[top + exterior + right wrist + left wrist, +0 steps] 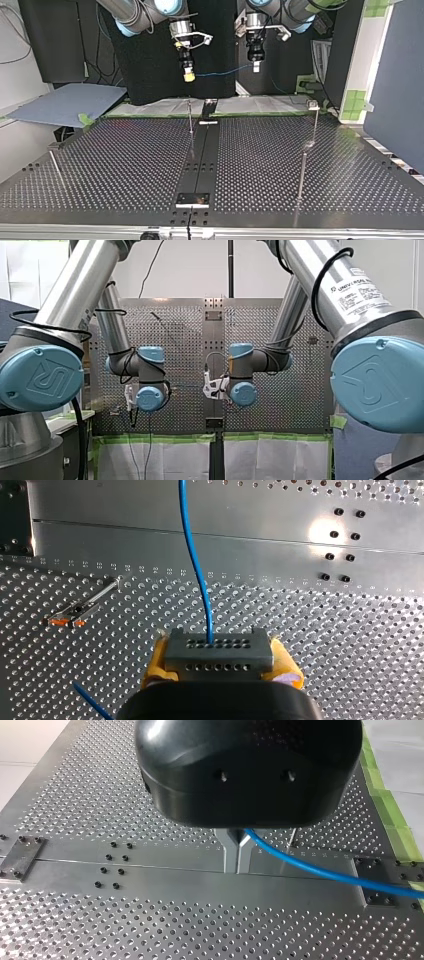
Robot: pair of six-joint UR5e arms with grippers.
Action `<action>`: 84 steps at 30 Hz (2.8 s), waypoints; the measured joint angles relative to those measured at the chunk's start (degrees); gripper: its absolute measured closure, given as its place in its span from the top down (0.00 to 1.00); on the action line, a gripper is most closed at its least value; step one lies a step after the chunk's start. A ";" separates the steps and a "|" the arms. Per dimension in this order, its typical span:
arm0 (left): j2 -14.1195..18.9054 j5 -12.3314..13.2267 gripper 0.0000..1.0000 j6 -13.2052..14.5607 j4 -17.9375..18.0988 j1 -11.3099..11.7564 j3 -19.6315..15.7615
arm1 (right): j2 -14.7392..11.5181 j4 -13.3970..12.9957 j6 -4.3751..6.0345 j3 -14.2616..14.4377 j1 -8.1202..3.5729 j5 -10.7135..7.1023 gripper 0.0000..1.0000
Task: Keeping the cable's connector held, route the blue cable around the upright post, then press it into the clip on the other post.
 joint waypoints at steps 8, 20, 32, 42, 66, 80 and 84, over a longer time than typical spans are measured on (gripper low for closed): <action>0.00 0.00 0.00 0.00 0.00 0.00 0.00 | 0.00 0.00 0.00 0.00 0.00 0.00 0.00; 0.00 0.00 0.00 0.00 0.00 0.00 0.00 | 0.00 0.00 0.00 0.00 0.00 0.00 0.00; 0.00 0.00 0.00 0.00 0.00 0.00 0.00 | 0.00 0.00 0.00 0.00 0.00 0.00 0.00; 0.00 0.00 0.00 0.00 0.00 0.00 0.00 | 0.00 0.00 0.00 0.00 0.00 0.00 0.00; 0.09 -0.09 0.00 0.00 0.09 0.00 0.00 | 0.00 0.09 0.00 -0.09 -0.09 0.00 0.00; -3.54 0.17 0.00 2.61 -3.22 2.04 -0.16 | 2.37 2.45 -1.23 0.47 -0.42 0.08 0.00; -5.18 0.18 0.00 2.86 -3.76 2.17 -0.17 | 4.75 4.83 -1.37 0.51 -0.43 0.09 0.00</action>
